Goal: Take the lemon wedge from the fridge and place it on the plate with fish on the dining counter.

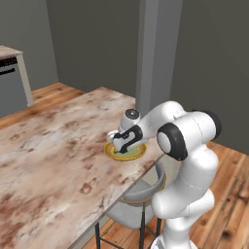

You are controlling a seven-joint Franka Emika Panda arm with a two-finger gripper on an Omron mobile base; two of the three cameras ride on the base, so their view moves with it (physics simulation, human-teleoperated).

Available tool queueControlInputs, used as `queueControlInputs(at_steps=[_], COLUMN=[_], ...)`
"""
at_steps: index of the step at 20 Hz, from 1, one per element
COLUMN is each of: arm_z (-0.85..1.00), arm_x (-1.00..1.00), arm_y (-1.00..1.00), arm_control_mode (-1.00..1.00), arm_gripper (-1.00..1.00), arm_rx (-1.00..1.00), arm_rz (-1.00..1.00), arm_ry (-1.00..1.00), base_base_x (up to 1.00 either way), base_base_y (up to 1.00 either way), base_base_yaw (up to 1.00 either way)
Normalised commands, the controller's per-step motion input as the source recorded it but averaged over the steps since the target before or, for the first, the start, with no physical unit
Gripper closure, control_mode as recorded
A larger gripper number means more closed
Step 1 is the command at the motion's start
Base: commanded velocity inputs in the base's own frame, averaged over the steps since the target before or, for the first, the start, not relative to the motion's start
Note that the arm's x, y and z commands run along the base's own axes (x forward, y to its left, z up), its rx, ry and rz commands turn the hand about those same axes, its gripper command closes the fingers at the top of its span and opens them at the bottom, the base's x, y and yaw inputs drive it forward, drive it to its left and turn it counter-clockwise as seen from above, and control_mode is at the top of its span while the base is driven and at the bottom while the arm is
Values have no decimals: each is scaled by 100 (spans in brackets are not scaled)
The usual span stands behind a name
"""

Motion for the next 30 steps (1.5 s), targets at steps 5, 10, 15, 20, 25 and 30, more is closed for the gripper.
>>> queueControlInputs(at_steps=[5,10,15,20,25,30], arm_z=[-26,-24,-3,23,63,42], arm_x=[3,10,1,-46,-98,-100], arm_y=[1,2,1,0,0,-7], arm_control_mode=[-100,-100,-100,-100,-100,-100], arm_gripper=[100,100,-100,-100,-100,-100], arm_rx=[0,0,0,0,0,1], arm_rz=[0,0,0,0,-6,-9], arm_ry=[0,0,0,-19,-32,-29], base_base_x=[0,0,0,0,0,0], base_base_y=[0,0,0,0,0,0], base_base_yaw=[0,0,0,0,0,0])
